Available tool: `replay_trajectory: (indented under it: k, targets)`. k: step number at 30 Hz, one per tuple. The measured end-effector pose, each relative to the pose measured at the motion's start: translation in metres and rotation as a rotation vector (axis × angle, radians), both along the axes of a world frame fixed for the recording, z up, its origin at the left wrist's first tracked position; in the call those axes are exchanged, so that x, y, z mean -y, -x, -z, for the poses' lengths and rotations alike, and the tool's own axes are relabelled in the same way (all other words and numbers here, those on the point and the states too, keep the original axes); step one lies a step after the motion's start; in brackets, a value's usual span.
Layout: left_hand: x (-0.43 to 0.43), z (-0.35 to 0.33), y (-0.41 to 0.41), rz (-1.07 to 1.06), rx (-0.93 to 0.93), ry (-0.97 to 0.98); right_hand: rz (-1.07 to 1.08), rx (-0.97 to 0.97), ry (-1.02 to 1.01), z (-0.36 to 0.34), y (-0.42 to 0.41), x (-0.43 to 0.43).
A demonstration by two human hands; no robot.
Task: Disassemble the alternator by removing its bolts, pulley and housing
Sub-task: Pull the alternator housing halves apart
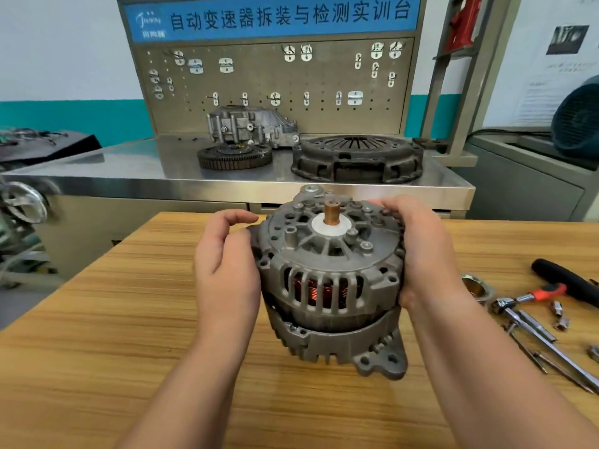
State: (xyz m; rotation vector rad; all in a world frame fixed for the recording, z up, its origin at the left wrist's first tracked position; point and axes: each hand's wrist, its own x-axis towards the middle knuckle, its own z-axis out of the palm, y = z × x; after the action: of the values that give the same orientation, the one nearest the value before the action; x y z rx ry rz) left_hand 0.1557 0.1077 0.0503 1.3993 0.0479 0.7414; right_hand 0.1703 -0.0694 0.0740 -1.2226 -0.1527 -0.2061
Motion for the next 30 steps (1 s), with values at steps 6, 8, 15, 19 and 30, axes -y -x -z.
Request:
replay_trajectory:
  k: [6, 8, 15, 19, 30]
  targets:
    - [0.004, 0.021, -0.008, 0.072, -0.173, -0.258, 0.139, -0.169, 0.638, 0.025, -0.009, 0.014]
    - [0.001, 0.024, -0.011, 0.076, -0.22, -0.263, 0.156, -0.06, 0.708, 0.015, -0.007, 0.018]
    - [0.003, 0.025, -0.013, 0.08, -0.245, -0.233, -0.172, 0.028, 1.022, 0.013, 0.016, 0.047]
    - [0.002, 0.025, -0.014, 0.107, -0.283, -0.139, -0.271, 0.068, 0.99, 0.036, 0.028, 0.053]
    - [0.001, 0.021, -0.013, 0.253, -0.312, -0.1, -0.087, 0.2, 0.608, 0.066, 0.034, 0.038]
